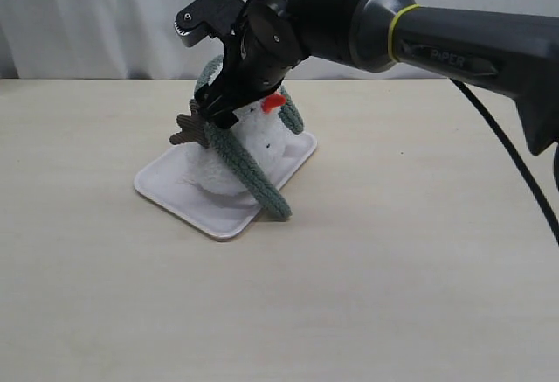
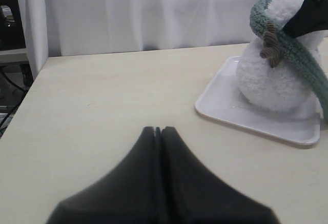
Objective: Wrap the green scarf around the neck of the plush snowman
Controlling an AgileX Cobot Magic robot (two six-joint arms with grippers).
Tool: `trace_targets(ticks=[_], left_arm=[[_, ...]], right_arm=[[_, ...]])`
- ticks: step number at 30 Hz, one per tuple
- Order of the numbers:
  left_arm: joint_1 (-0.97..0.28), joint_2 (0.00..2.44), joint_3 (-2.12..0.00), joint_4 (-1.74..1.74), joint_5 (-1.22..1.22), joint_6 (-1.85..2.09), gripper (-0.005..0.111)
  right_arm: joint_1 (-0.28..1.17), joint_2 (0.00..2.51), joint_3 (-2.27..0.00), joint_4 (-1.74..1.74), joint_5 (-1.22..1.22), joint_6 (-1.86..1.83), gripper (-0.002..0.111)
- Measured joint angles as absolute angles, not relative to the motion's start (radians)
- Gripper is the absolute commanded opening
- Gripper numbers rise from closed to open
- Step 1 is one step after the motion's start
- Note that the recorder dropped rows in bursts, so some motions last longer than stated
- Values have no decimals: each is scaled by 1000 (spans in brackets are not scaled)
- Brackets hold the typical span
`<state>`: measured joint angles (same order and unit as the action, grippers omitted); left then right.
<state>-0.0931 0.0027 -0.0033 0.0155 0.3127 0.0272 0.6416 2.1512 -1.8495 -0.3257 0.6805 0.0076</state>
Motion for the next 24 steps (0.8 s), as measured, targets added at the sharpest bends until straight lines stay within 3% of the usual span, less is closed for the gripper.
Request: trace_targets(ticks=[3,6,15,24], left_arm=[[-93,3,-3,15,313,27,0],[-93,3,-3,15,313,27,0],[-93,3,-3,15,313,27,0],[-93,3,-3,15,313,27,0]], right_arm=[[642,2160,-1849,-326,680,8,88],[642,2166,-1849,-333,680,11,72],[642,2172,-1849,-342,680,83,6],[642,2168,-1849,-338,690,250,4]])
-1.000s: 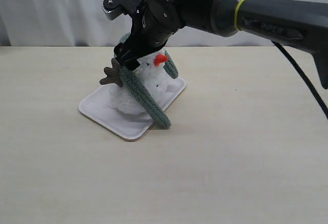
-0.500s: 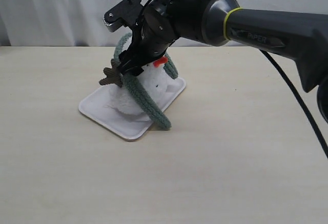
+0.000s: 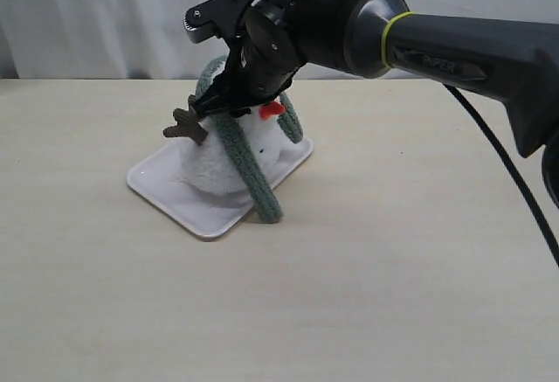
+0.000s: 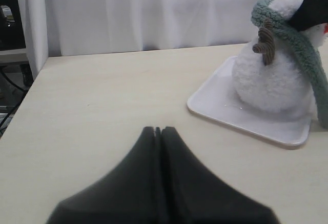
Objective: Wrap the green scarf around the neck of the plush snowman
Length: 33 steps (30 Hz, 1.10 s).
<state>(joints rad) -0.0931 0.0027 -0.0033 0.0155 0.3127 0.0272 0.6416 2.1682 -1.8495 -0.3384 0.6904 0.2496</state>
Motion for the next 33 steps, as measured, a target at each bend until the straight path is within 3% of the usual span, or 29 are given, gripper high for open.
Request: trace_targets(ticks=[8,19,27,33], left_arm=[[-93,3,-3,15,313,27,0],[-93,3,-3,15,313,27,0],[-93,3,-3,15,313,27,0],[-93,3,-3,15,313,27,0]], right_arm=[[642,2164,-1849,-337,732,582,4],[630,2144,-1965,-326,1024,619,4],[630,2147,-1937,-322,969,685,5],[630,2150,-1937,-315,964,623,39]])
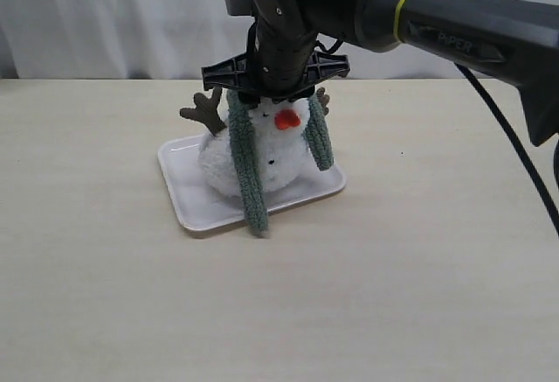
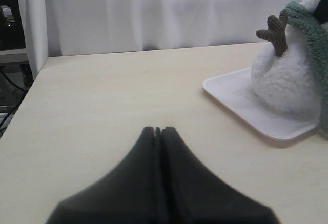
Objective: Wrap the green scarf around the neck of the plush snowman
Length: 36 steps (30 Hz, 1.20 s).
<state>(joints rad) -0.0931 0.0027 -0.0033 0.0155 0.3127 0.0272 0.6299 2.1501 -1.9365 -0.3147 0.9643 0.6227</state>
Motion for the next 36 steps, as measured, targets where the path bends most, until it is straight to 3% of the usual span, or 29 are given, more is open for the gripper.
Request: trace_targets(ticks=[4,8,25,33,36], left_arm=[[-93,3,-3,15,313,27,0],[-93,3,-3,15,313,27,0],[-93,3,-3,15,313,27,0],[-93,3,-3,15,313,27,0],[-93,3,-3,15,313,27,0]], right_arm=[[630,2150,-1937,-276,963,553,59],[630,2150,-1937,-261,948,508,67],[630,2049,-1938,-246,1111,376,66],[617,2032,-1908,-348,1206,360,44],[586,2032,-1849,-329,1206,358,43]])
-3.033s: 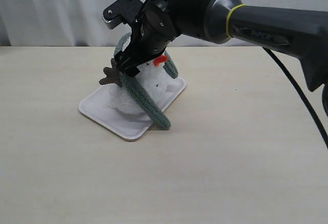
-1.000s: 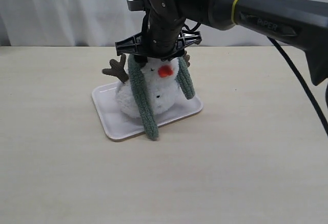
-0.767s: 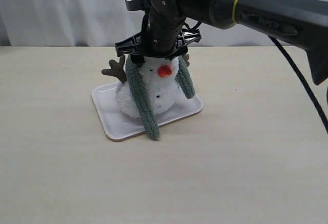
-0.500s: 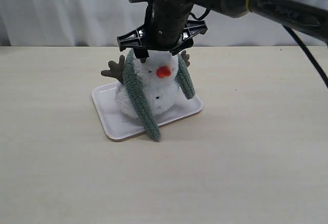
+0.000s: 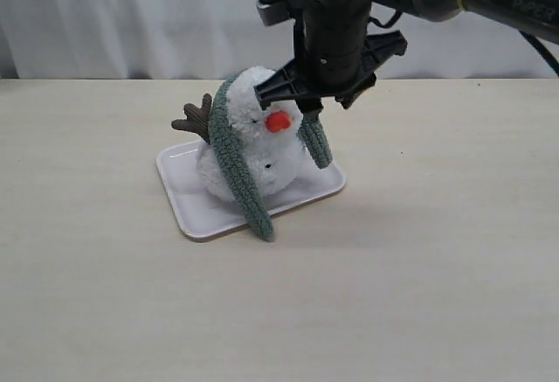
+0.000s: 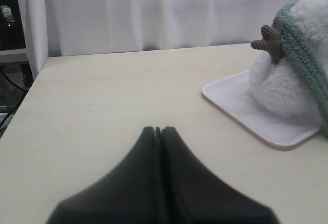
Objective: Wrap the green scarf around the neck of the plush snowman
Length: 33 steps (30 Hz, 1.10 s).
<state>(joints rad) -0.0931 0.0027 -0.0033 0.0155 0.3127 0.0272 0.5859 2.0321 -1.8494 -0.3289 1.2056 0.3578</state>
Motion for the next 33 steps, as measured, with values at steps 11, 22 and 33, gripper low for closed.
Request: trace_targets(ticks=[11,22,33], left_arm=[[-93,3,-3,15,313,27,0],[-93,3,-3,15,313,27,0],[-93,3,-3,15,313,27,0]], right_arm=[[527,2032,-1603,-316,866,358,46],[527,2044,-1572,-403,673,358,53],[526,2123,-1572,-434,664,356,22]])
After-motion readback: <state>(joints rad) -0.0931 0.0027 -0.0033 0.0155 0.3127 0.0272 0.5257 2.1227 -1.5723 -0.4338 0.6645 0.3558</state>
